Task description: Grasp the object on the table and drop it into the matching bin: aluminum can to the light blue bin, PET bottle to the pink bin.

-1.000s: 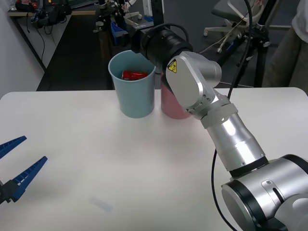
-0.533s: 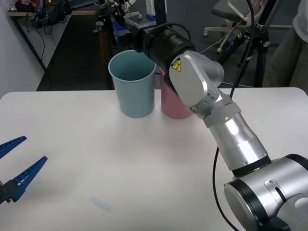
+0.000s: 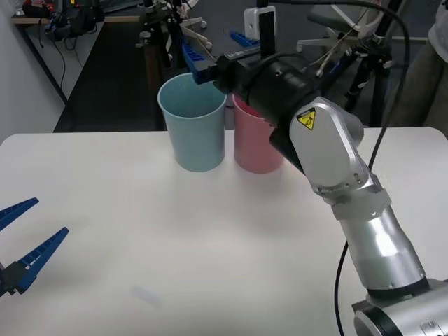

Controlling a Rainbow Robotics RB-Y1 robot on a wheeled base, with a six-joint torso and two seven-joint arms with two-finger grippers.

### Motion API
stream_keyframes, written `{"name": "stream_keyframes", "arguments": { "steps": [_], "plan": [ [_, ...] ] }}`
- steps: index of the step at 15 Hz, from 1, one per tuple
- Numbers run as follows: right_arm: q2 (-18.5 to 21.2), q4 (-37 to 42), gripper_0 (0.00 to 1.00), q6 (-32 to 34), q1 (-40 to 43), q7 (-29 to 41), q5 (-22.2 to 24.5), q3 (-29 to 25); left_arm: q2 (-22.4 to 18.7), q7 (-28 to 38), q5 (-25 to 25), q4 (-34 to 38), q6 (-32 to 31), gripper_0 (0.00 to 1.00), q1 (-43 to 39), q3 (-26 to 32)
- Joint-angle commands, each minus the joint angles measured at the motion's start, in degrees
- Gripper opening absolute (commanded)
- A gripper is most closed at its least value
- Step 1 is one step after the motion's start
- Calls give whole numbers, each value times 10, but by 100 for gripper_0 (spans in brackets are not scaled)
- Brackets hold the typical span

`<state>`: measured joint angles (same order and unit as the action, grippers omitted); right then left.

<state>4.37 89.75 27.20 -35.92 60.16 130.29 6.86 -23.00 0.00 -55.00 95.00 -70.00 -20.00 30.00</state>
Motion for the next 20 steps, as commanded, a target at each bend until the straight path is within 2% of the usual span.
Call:
{"name": "stream_keyframes", "arguments": {
  "steps": [1,5,6,9,13,15,17,20],
  "plan": [
    [35,109,100,36,94,-73,-90,-5,0,0,0,0,0,100,0,0],
    [112,213,100,55,219,-193,-252,-19,0,0,0,0,0,100,0,0],
    [121,236,100,94,251,-236,-300,-48,0,0,0,0,0,100,0,0],
    [122,259,100,218,312,-331,-407,-148,0,0,0,0,0,100,0,0],
    [124,255,100,369,369,-407,-485,-280,0,0,0,0,0,100,0,0],
    [127,219,100,442,384,-450,-525,-331,0,0,0,0,0,100,0,0],
    [147,176,100,472,401,-503,-570,-355,0,0,0,0,0,100,0,0],
    [178,133,100,477,446,-572,-628,-365,0,0,0,0,0,100,0,0]
  ]
}}
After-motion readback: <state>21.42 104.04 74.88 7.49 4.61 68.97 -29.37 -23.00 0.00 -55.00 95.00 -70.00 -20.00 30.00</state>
